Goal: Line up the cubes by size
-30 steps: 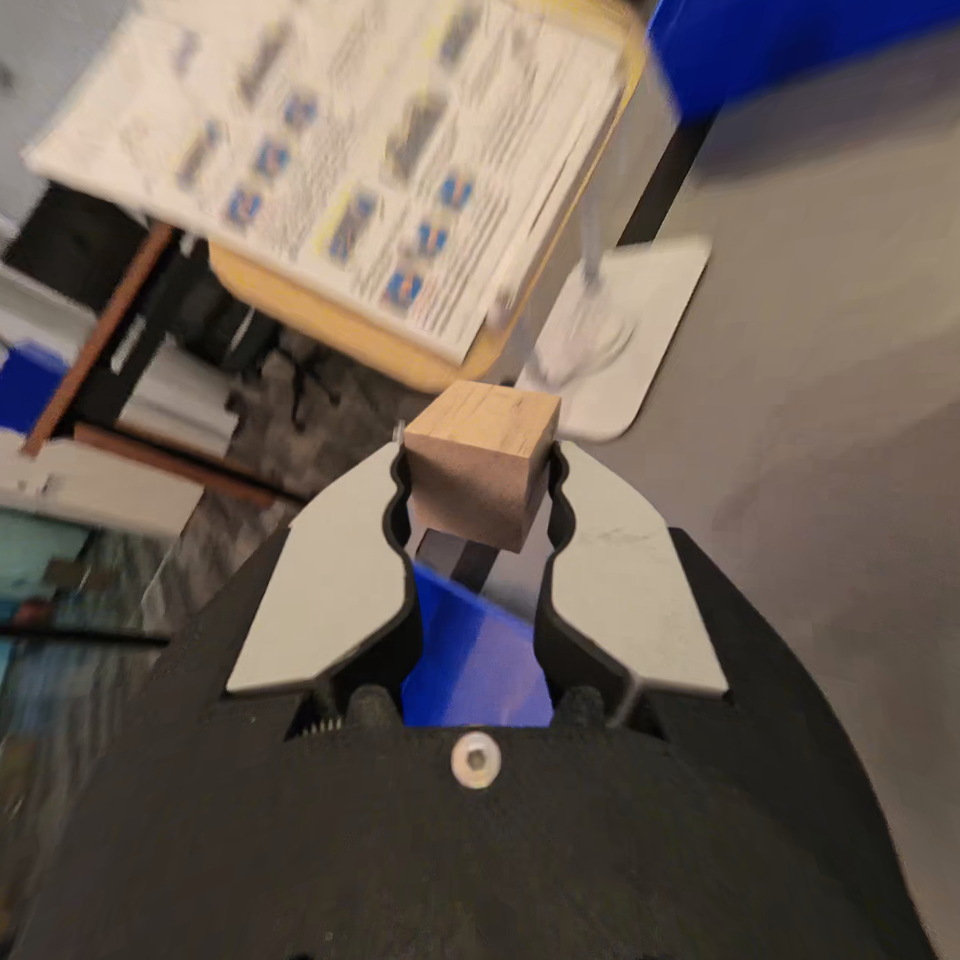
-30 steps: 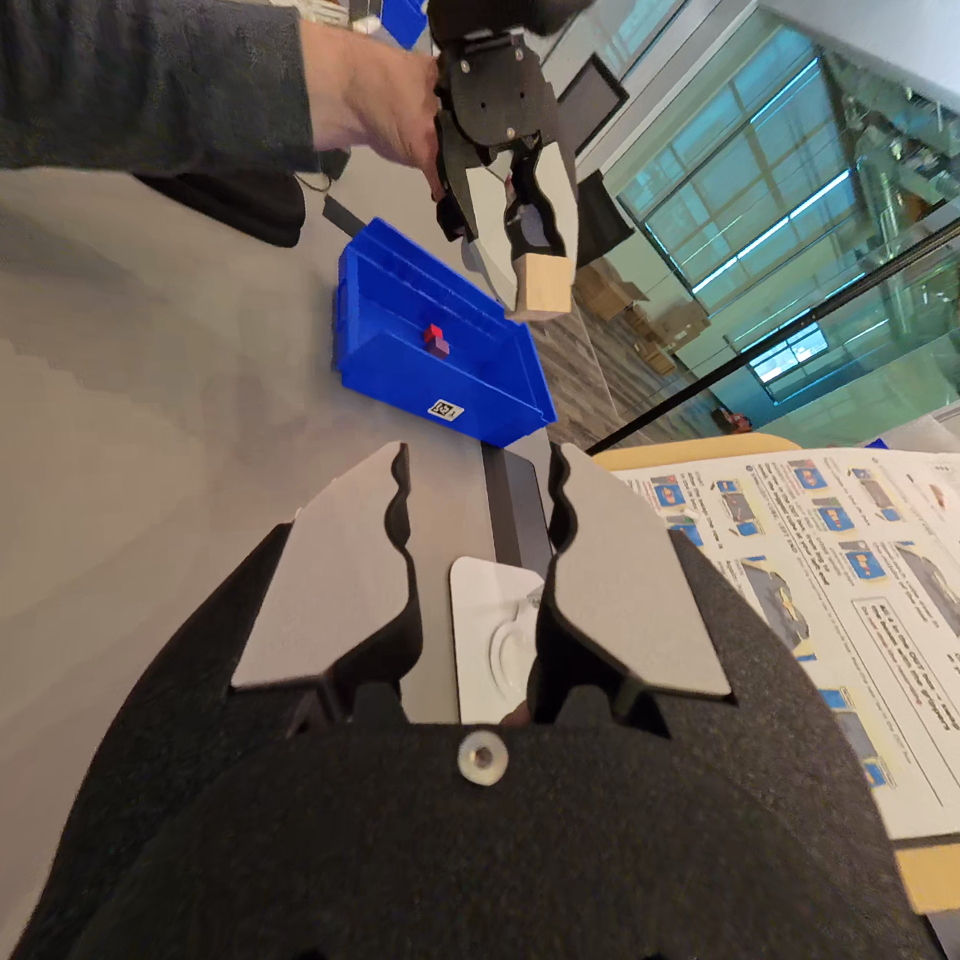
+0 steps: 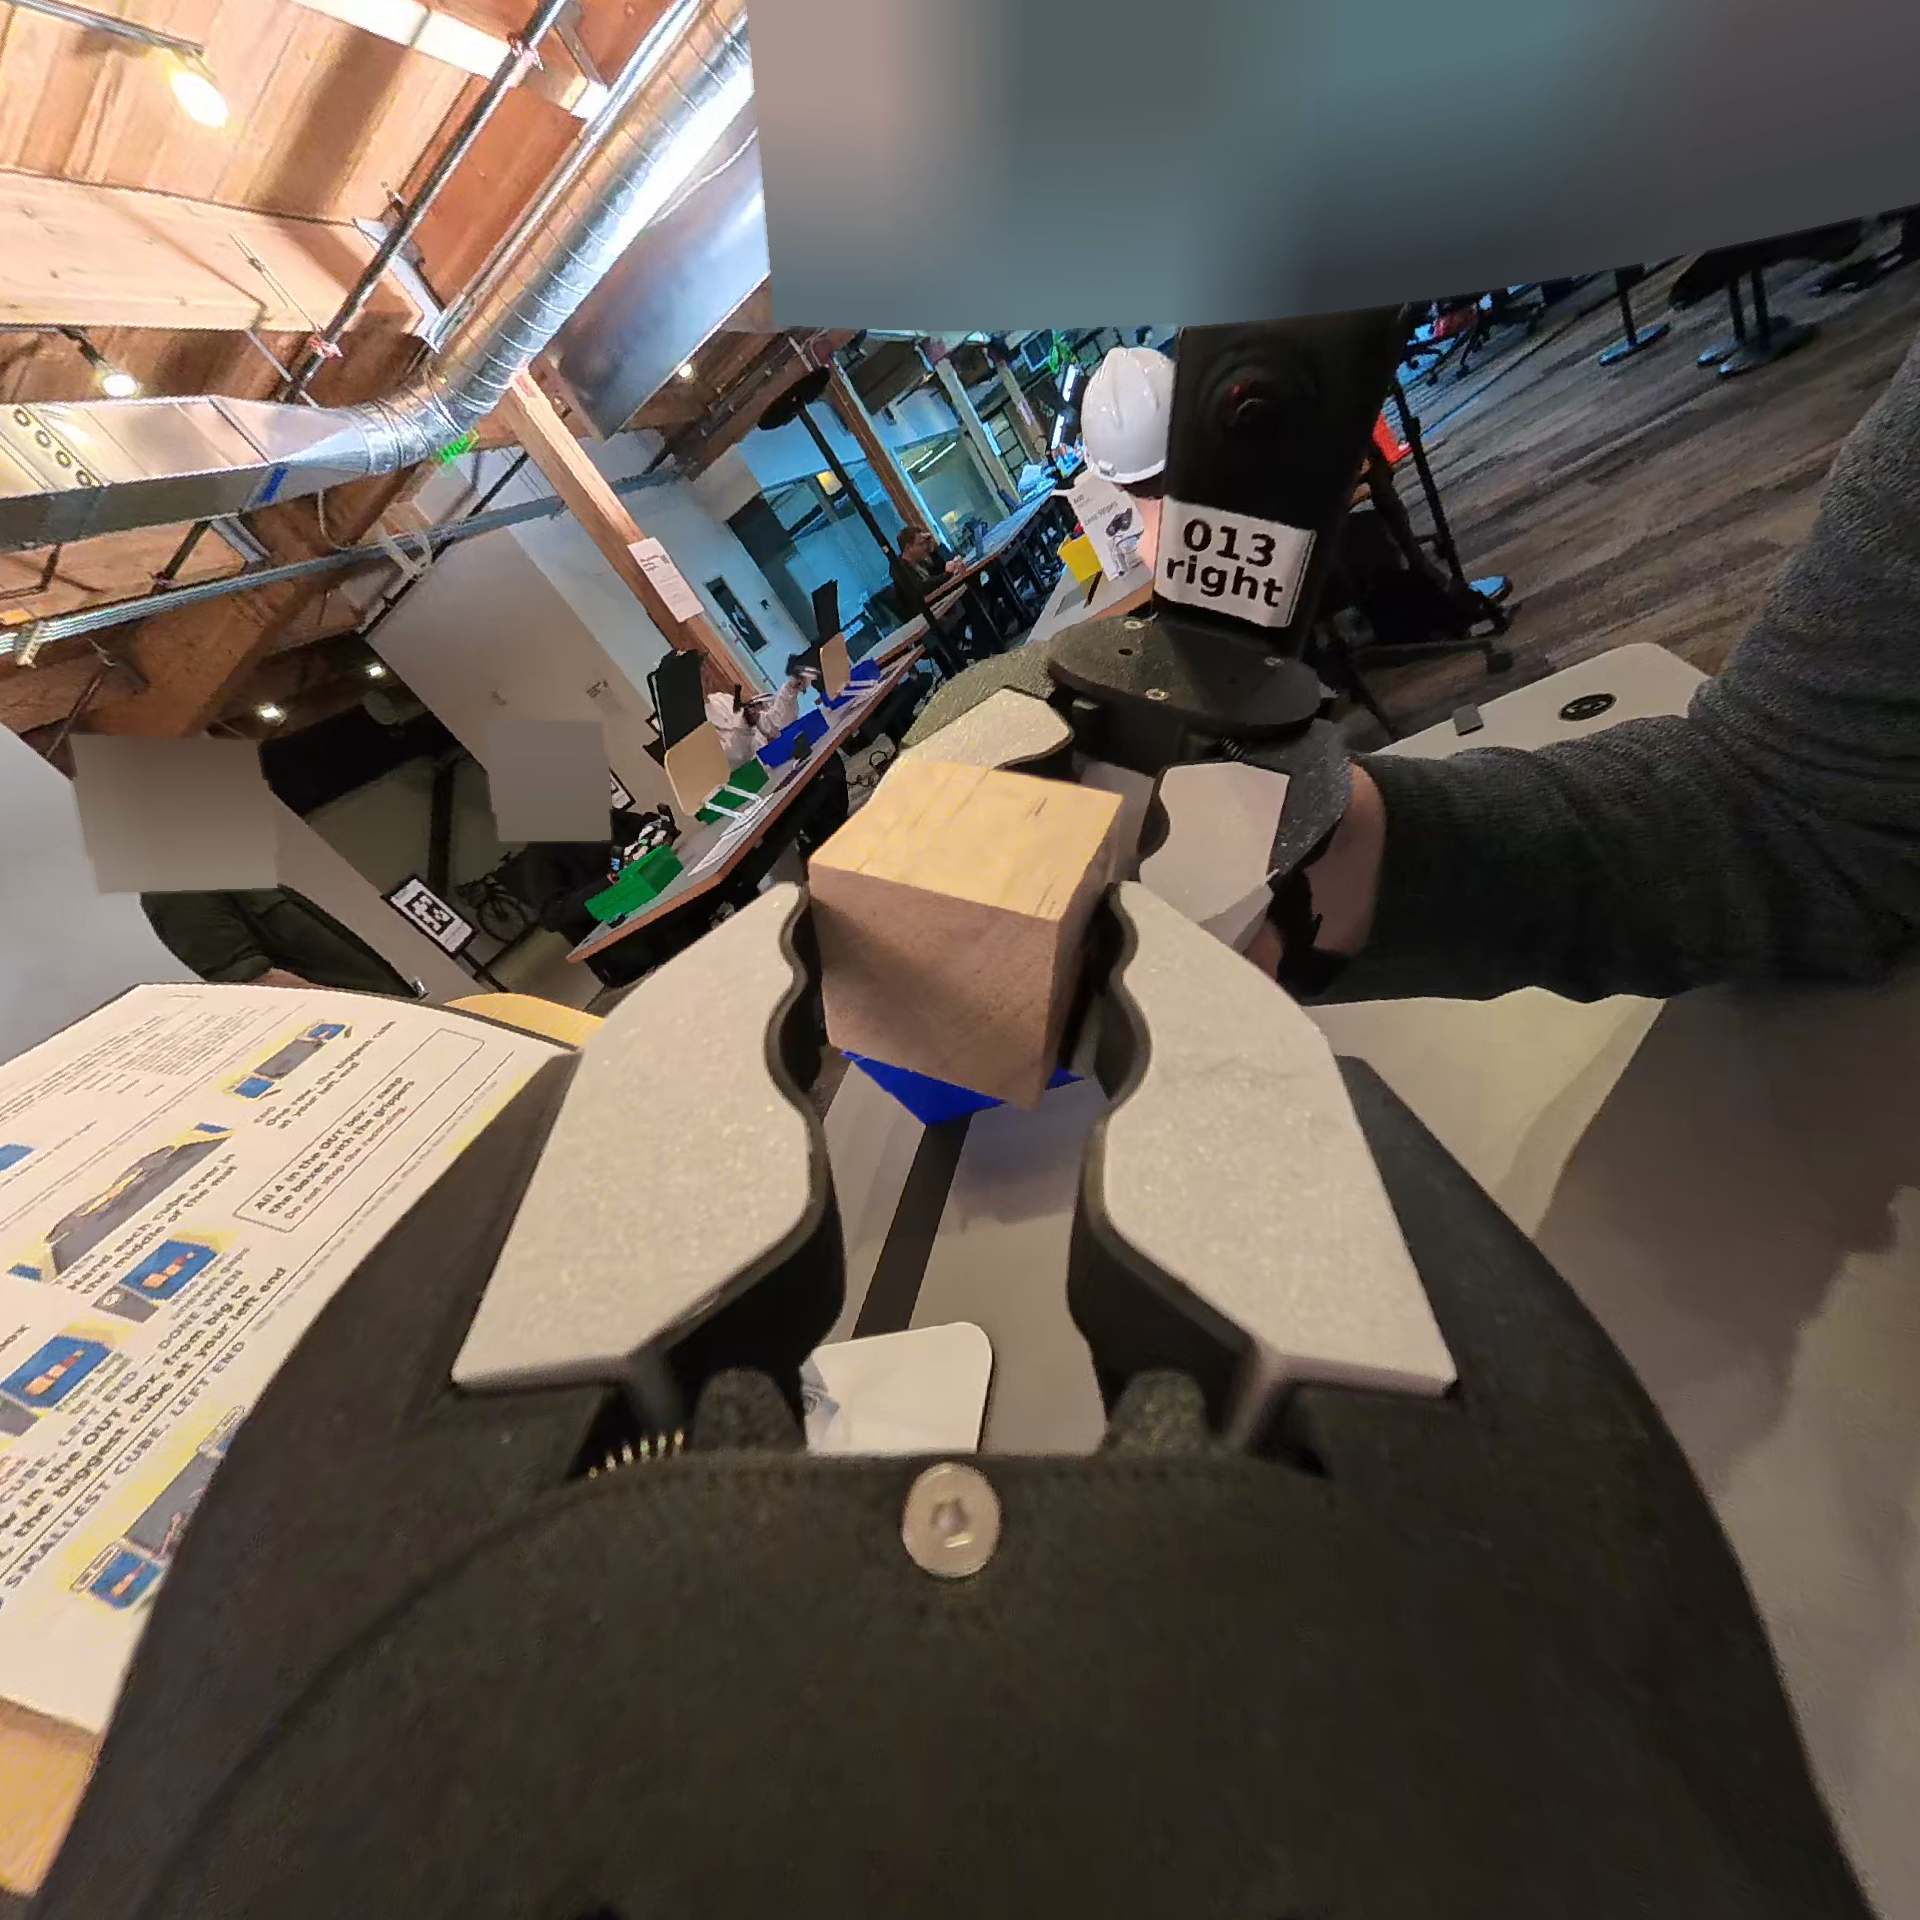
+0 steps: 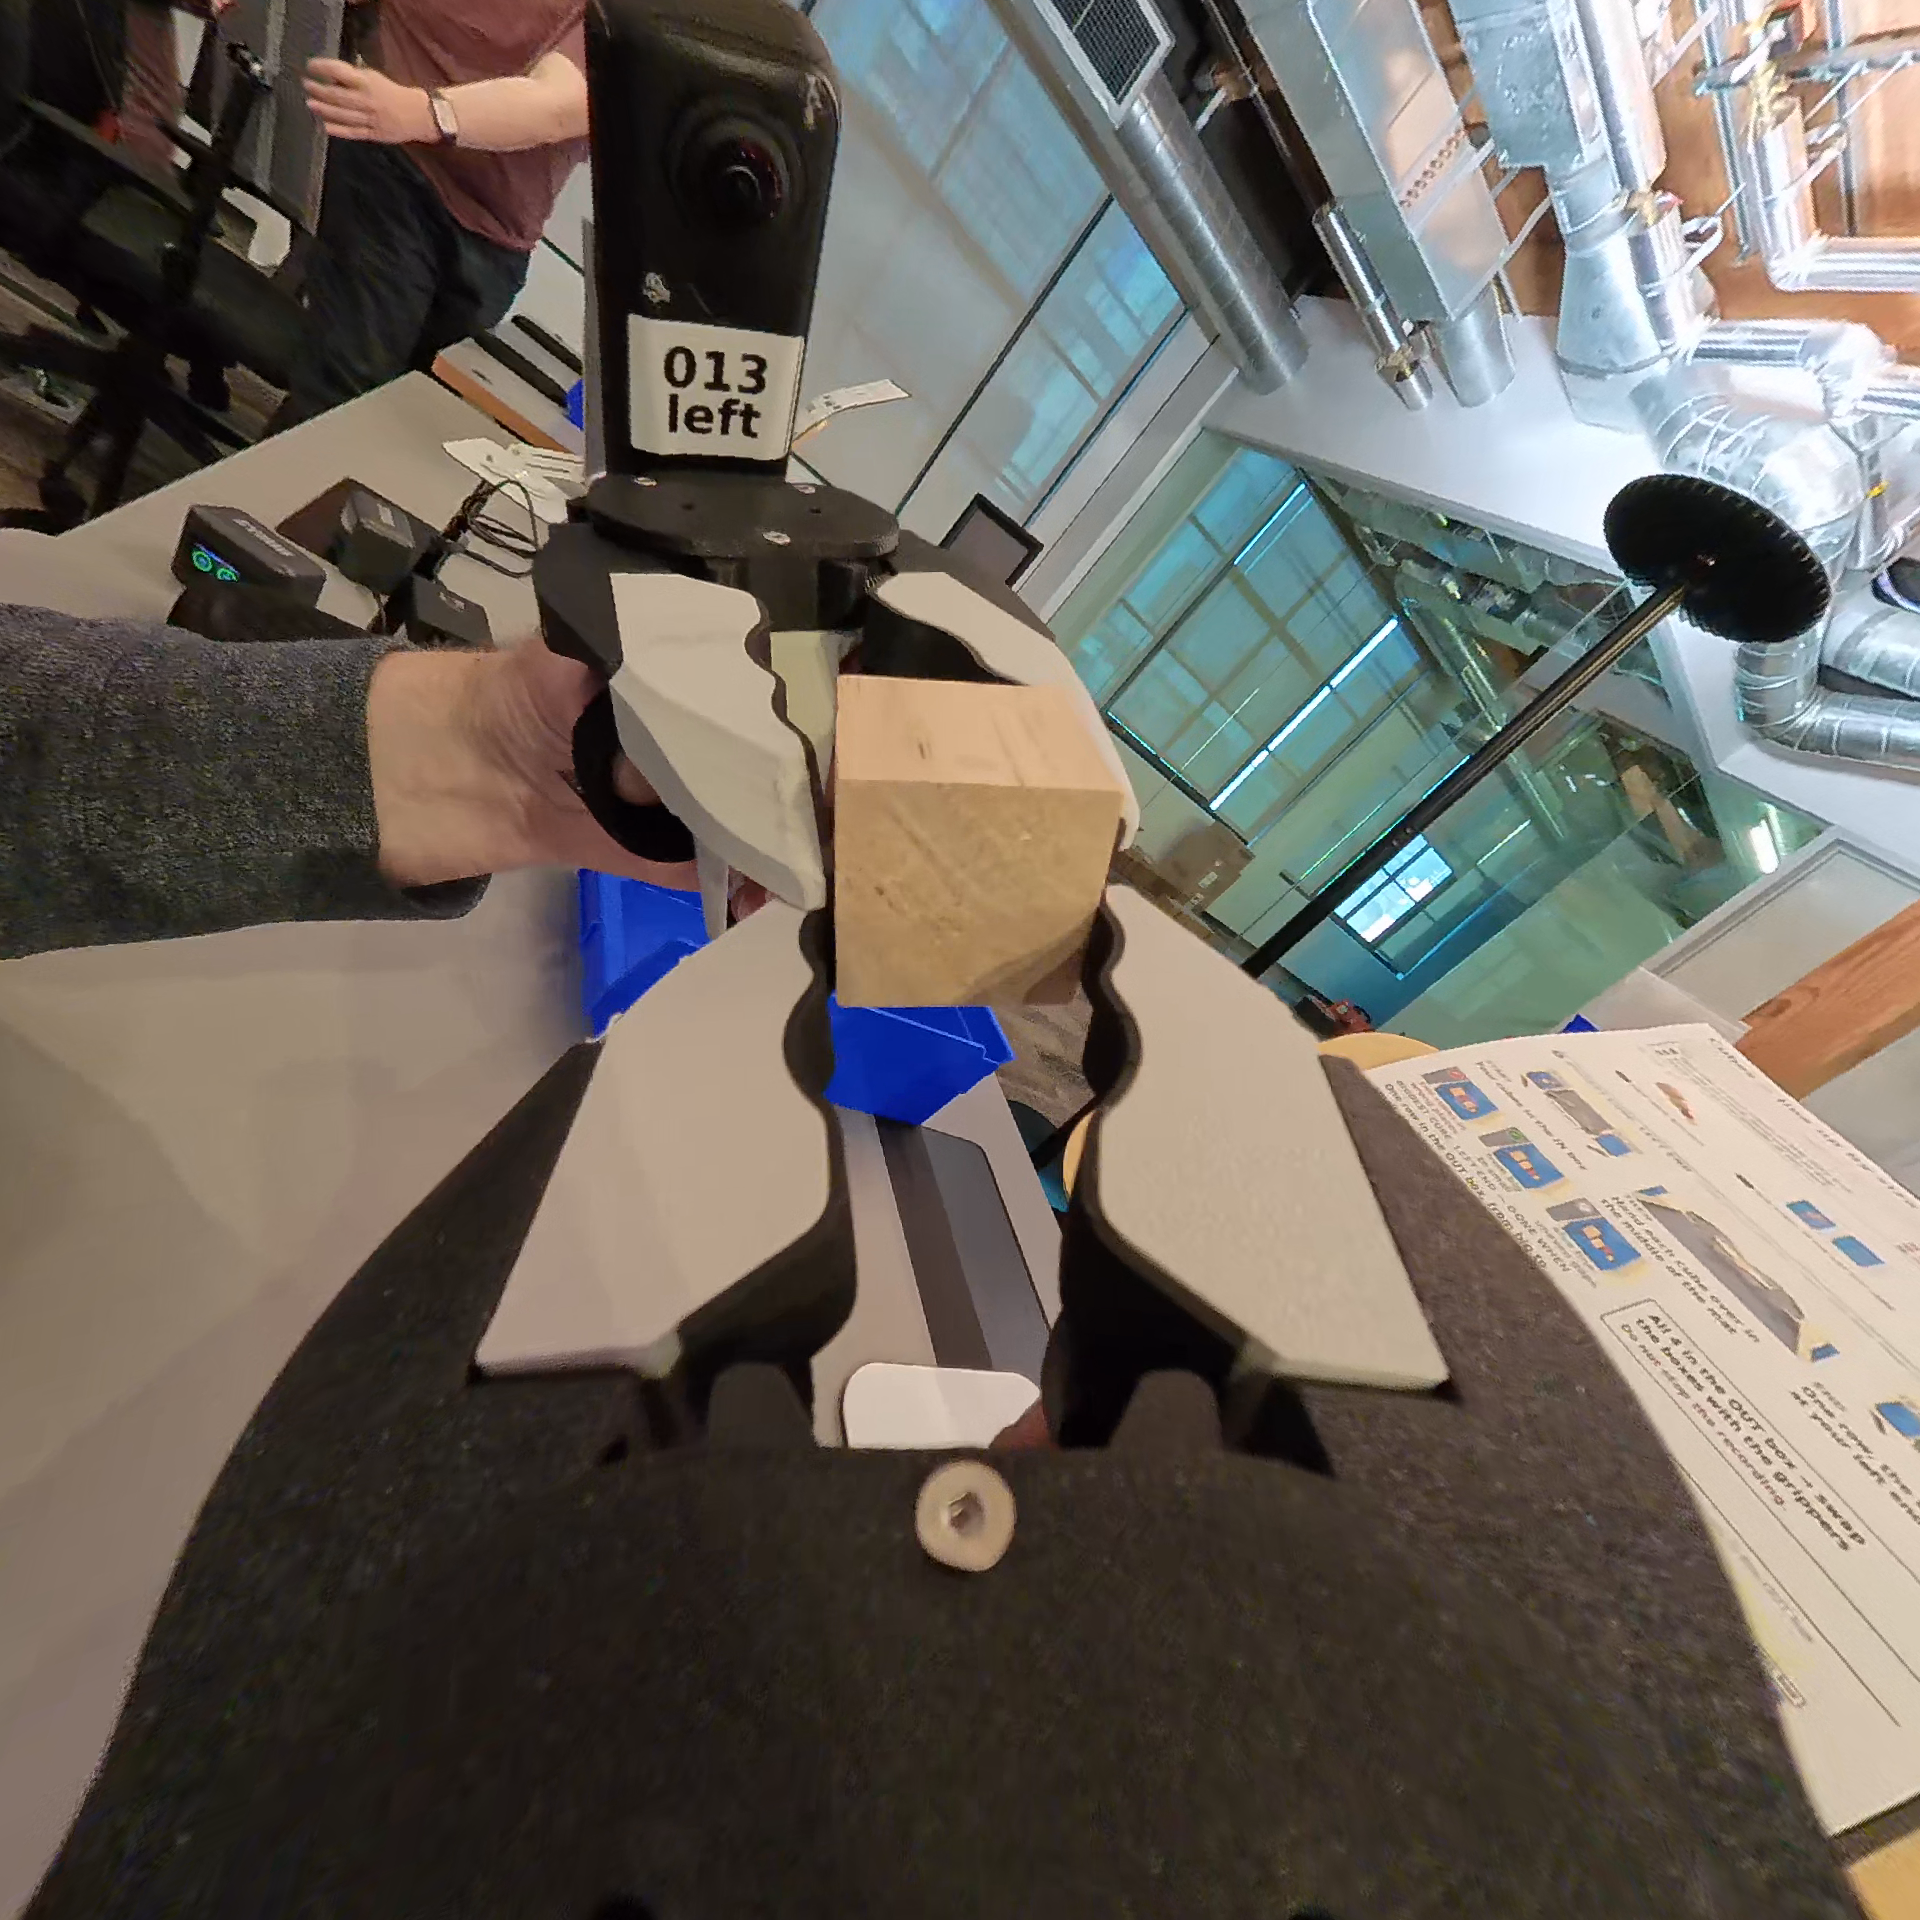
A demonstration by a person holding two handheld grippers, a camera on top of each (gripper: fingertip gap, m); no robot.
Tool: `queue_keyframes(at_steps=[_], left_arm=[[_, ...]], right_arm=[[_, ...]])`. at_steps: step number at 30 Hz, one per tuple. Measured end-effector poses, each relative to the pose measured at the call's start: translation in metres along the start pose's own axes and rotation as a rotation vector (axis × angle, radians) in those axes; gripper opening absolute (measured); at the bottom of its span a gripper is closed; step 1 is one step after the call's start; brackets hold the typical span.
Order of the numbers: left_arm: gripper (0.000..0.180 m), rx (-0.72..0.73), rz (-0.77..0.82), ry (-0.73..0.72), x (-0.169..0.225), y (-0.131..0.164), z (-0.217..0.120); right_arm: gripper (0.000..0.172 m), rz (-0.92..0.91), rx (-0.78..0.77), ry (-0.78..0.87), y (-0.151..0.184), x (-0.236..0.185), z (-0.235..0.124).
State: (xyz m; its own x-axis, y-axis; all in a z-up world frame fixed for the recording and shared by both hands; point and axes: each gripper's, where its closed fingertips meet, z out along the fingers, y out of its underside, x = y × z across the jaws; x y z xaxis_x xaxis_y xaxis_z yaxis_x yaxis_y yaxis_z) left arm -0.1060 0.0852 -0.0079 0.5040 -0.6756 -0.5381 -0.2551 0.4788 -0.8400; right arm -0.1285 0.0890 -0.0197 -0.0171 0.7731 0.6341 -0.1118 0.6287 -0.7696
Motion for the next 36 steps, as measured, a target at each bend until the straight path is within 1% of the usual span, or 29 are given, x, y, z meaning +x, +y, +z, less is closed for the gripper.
queue_keyframes(at_steps=[5,8,10,11,12,13,16,19,22,24,27,29,33,36], left_arm=[[0.049,-0.017,0.005,-0.003,0.000,-0.002,-0.001],[0.049,0.040,-0.009,-0.042,-0.008,-0.018,-0.011],[0.049,0.043,0.006,-0.100,-0.018,-0.024,-0.021],[0.034,0.024,0.036,-0.145,-0.024,-0.025,-0.027],[0.015,0.003,0.067,-0.188,-0.030,-0.024,-0.033],[0.000,-0.013,0.087,-0.210,-0.032,-0.025,-0.038],[0.000,-0.048,0.130,-0.255,-0.037,-0.030,-0.050],[0.000,-0.126,0.198,-0.296,-0.040,-0.031,-0.060],[0.000,-0.214,0.258,-0.327,-0.043,-0.027,-0.066],[0.000,-0.243,0.286,-0.339,-0.044,-0.027,-0.067],[0.000,-0.205,0.277,-0.325,-0.041,-0.035,-0.063],[0.000,-0.149,0.246,-0.320,-0.040,-0.043,-0.056],[0.000,-0.147,0.263,-0.306,-0.035,-0.045,-0.036],[0.000,-0.148,0.276,-0.284,-0.030,-0.046,-0.021]], right_arm=[[0.045,0.005,-0.008,-0.018,0.000,-0.001,-0.002],[0.045,-0.006,-0.028,-0.017,0.002,0.003,-0.007],[0.045,-0.009,-0.045,-0.003,0.004,0.009,-0.011],[0.045,-0.009,-0.057,0.001,0.006,0.012,-0.014],[0.045,-0.016,-0.067,0.004,0.007,0.014,-0.017],[0.045,-0.027,-0.077,0.010,0.008,0.017,-0.021],[0.045,-0.084,-0.154,0.055,0.015,0.034,-0.041],[0.045,-0.149,-0.282,0.101,0.032,0.055,-0.079],[0.045,-0.195,-0.533,0.126,0.078,0.085,-0.134],[0.045,-0.194,-0.718,0.099,0.111,0.101,-0.176],[0.045,-0.183,-0.979,0.038,0.157,0.119,-0.240],[0.045,-0.144,-1.102,-0.007,0.184,0.127,-0.276],[0.045,-0.089,-1.264,-0.100,0.231,0.134,-0.328],[0.045,-0.052,-1.370,-0.177,0.266,0.131,-0.355]])
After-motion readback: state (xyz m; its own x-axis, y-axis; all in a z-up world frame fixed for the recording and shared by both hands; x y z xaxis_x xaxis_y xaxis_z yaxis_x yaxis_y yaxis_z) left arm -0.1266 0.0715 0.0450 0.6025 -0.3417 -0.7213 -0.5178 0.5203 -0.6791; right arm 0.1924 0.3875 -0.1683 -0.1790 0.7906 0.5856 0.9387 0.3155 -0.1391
